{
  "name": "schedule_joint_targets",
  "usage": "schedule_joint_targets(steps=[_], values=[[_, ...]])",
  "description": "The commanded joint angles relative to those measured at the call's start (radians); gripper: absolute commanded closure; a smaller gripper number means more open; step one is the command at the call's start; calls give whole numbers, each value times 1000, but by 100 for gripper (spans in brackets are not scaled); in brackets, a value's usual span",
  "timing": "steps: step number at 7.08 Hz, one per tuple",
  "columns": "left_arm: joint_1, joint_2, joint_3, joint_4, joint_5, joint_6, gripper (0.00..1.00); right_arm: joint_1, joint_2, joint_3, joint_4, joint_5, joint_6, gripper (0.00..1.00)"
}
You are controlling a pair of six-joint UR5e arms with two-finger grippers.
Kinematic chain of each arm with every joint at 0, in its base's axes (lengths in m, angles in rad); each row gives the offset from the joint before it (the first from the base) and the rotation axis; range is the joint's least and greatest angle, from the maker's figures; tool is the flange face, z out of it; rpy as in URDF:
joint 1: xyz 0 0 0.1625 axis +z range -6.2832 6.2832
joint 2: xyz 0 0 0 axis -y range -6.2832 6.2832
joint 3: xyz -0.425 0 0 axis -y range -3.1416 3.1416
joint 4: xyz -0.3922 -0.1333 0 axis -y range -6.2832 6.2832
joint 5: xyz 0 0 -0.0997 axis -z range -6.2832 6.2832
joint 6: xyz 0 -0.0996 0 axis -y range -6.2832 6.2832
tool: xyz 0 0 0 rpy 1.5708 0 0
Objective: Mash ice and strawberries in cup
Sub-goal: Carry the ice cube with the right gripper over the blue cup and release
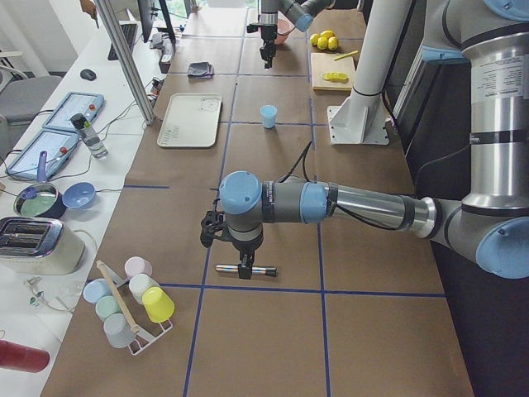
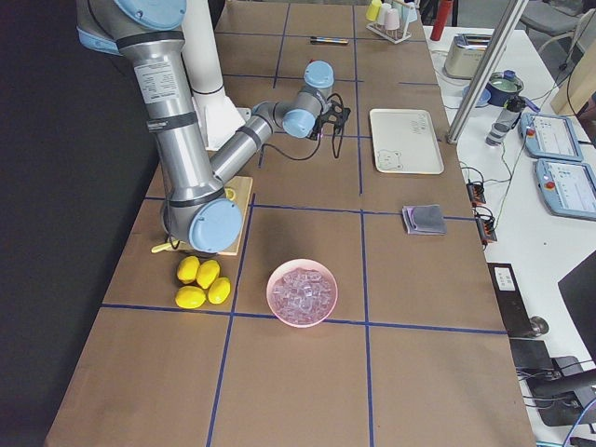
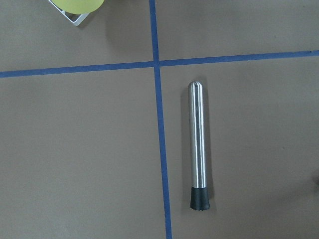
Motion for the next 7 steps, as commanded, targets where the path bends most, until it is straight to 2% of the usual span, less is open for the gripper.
schedule_joint_targets(steps=[1,3,5,6,7], values=[[0,-1,-2,0,0,0,0,-77,104,-98,8,-90,40,98],[0,0,-2,0,0,1,0,-94,166,-163,8,-113,53,96],[0,0,-2,-1,0,2,0,-129,196,-209,8,-154,53,89],[0,0,-2,-1,0,2,0,-131,197,-210,8,-157,52,27],[0,0,-3,-1,0,2,0,-131,202,-217,6,-159,55,18]])
